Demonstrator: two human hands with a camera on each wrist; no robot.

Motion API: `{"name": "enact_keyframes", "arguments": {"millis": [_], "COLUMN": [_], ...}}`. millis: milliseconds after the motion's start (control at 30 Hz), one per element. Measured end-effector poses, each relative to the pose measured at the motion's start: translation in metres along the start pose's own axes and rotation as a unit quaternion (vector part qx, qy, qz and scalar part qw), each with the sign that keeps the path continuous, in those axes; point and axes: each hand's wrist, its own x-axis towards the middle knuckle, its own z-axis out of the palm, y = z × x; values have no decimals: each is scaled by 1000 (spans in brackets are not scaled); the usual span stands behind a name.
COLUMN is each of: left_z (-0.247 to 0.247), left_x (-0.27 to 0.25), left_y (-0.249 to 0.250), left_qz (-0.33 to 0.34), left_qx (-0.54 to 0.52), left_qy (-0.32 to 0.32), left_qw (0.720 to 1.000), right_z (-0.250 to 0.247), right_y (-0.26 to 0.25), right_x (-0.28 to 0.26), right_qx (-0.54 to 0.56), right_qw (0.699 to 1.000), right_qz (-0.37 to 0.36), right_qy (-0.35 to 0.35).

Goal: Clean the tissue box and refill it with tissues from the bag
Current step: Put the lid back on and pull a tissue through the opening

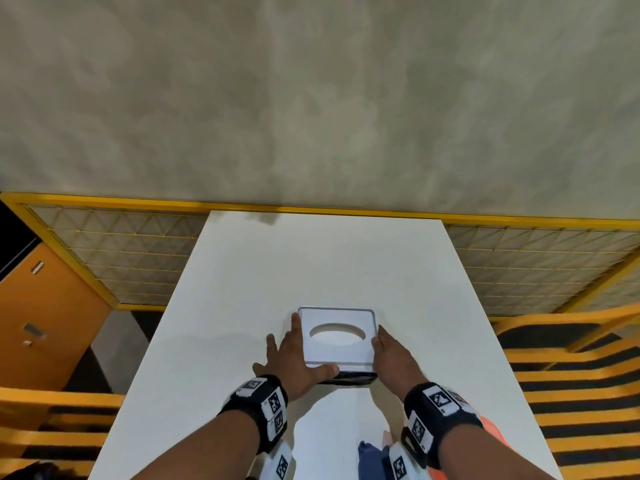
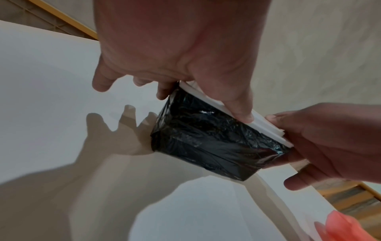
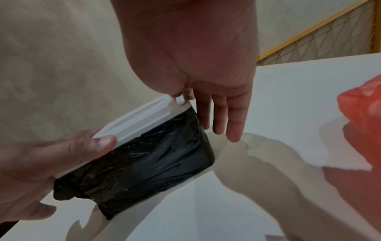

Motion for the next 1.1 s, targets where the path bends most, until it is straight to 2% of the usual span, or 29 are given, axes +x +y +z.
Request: {"name": "enact_keyframes", "arguments": {"millis": [100,167,233,300,367,433,600,733,800,900,1000,1100], "left_z": [-1,0,1,0,0,1,2,1,1,1,0,0], "left_x": [2,0,0,-1,-1,-1,-1,-2,-1,0,-1,-2], "left_y": [0,0,1,2,1,1,2,3,2,3,4,4], "left_qz": [-6,-13,-9,-11,-11,-11,-15,-18,-16,-16,-21,-20], "left_qx": [-1,-1,1,3,7,9,4,-4,-5,-6,-8,-9], "left_qy": [-7,-11,-1,-3,-5,-4,8,5,6,3,0,-2], "left_qw": [1000,1000,1000,1000,1000,1000,1000,1000,1000,1000,1000,1000], "right_z": [-2,-2,-5,-4,2,2,-7,-8,-9,-10,-8,-5], "right_y": [-2,-3,-12,-27,-40,-48,-57,-74,-80,-82,-78,-72], "right_x": [4,3,-1,-1,4,11,33,47,52,55,60,64], "right_qx": [-48,-124,-182,-207,-286,-352,-455,-536,-542,-535,-510,-505], "right_qw": [999,992,976,952,917,895,811,728,706,689,702,715], "right_qz": [11,3,-59,-173,-256,-272,-367,-426,-454,-485,-491,-480], "right_qy": [-21,14,107,148,107,36,-6,-35,-49,-63,-80,-62]}}
